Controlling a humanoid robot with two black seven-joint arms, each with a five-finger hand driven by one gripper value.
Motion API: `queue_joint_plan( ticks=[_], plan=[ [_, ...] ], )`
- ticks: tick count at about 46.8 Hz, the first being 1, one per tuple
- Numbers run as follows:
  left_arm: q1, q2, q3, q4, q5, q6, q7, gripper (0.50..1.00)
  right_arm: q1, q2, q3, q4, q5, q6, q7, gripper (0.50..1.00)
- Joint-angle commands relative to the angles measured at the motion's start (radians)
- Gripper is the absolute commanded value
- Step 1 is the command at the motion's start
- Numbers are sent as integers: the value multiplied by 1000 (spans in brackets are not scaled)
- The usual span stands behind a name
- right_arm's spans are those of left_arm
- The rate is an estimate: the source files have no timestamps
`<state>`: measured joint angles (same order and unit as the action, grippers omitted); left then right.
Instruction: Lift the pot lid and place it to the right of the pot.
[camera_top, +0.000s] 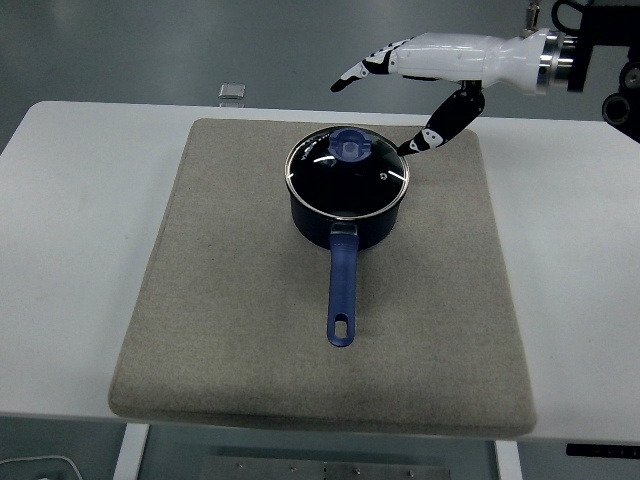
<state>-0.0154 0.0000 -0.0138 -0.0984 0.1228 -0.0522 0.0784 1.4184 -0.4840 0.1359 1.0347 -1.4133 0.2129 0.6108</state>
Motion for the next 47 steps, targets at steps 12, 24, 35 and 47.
queue_joint_plan(
  ticks=[12, 24, 35, 47],
  plan=[
    [0, 0, 0, 2, 0, 0, 0, 1000, -19, 65, -19, -41, -78, -75, 0, 919],
    [0, 0, 2, 2, 0, 0, 0, 1000, -18, 71, -35, -54, -110, -119, 0, 919],
    [0, 0, 0, 3, 0, 0, 0, 1000, -19, 125, -68, -105, -113, -167, 0, 919],
    [0, 0, 0, 3, 1, 0, 0, 1000, -29, 150, -85, -127, -111, -208, 0, 919]
  ],
)
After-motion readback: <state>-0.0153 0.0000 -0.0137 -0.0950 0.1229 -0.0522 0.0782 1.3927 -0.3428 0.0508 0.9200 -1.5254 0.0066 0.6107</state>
